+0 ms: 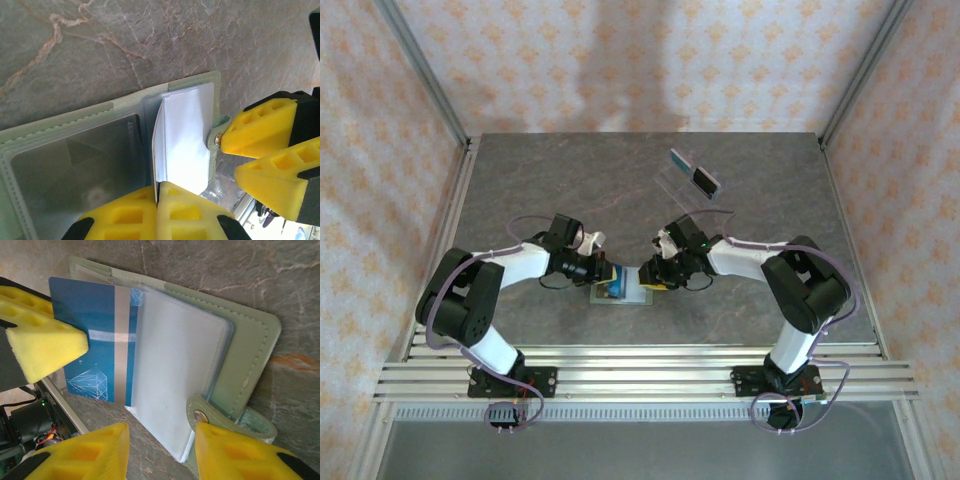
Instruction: Put the credit cards into the card holder
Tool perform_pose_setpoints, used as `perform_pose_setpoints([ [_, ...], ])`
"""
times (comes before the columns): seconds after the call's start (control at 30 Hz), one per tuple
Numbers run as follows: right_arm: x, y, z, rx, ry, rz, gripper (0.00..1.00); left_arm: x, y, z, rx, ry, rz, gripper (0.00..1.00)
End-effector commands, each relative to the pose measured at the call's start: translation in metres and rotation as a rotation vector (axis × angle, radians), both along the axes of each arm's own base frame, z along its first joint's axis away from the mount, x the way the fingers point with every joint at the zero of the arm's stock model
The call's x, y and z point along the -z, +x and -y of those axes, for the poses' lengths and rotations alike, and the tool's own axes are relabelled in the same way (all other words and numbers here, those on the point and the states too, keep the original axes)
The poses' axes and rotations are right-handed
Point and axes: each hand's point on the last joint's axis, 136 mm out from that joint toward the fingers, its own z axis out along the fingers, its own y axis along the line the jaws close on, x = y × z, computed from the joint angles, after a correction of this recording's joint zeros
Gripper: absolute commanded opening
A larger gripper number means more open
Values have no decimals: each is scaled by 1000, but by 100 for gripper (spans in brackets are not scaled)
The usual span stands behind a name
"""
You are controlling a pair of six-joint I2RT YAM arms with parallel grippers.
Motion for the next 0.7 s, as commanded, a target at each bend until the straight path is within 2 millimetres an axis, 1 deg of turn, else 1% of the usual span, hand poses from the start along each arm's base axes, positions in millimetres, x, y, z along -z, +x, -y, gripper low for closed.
perform_pose_setpoints([
  [0.0,7,-1,3,-1,-2,-3,39,3,5,3,-9,-32,9,0],
  [0.07,7,-1,4,2,-2,-4,39,5,2,2,-10,-31,5,0],
  [0.2,7,1,5,5,-2,0,40,10,-3,-2,-10,-7,-6,8],
  [0.23,7,1,5,7,-4,2,40,11,-3,-3,-11,1,-8,12],
  [0.33,5,4,6,14,-8,17,40,14,-4,-7,-18,34,-17,38],
  [0.37,4,5,6,17,-13,27,40,15,-3,-9,-19,49,-17,42],
  [0.4,2,5,7,20,-17,34,40,15,-3,-11,-20,67,-13,43],
  [0.53,-2,8,13,28,-45,75,40,12,0,-18,-23,118,4,43],
  [0.67,0,9,21,45,-88,96,40,9,3,-23,-41,160,25,45],
])
